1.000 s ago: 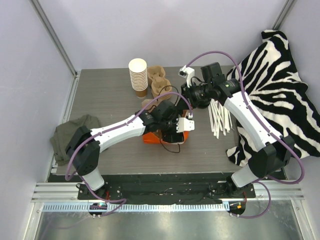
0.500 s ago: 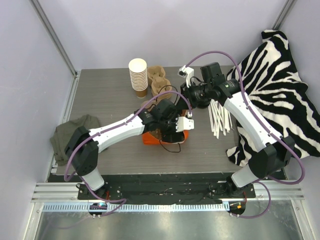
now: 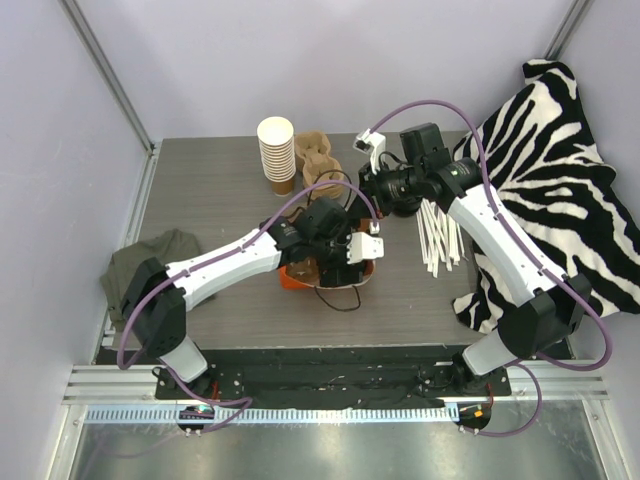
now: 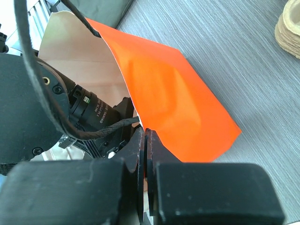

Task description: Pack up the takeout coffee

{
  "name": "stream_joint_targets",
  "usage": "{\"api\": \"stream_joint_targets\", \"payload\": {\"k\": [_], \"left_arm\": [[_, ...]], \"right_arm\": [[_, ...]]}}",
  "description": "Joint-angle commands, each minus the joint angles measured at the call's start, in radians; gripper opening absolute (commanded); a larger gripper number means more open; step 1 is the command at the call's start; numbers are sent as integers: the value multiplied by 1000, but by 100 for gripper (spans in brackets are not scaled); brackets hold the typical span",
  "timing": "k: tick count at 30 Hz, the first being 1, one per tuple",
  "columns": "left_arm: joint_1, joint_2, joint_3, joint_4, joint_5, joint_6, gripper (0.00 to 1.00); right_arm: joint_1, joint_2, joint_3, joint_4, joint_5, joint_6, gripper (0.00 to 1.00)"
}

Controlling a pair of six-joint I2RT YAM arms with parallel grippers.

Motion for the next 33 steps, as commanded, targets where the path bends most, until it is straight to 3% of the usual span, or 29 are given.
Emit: {"api": "stream_joint_targets", "payload": {"k": [1,33], "left_arm": [[45,-111,18,99,-27,-17,100],[80,-145,-17,138,-5,-5,100]], "right_arm": [[-9,-12,-5,-135,64,-26,1],[-9,29,19,-154,77,-30,1]]}}
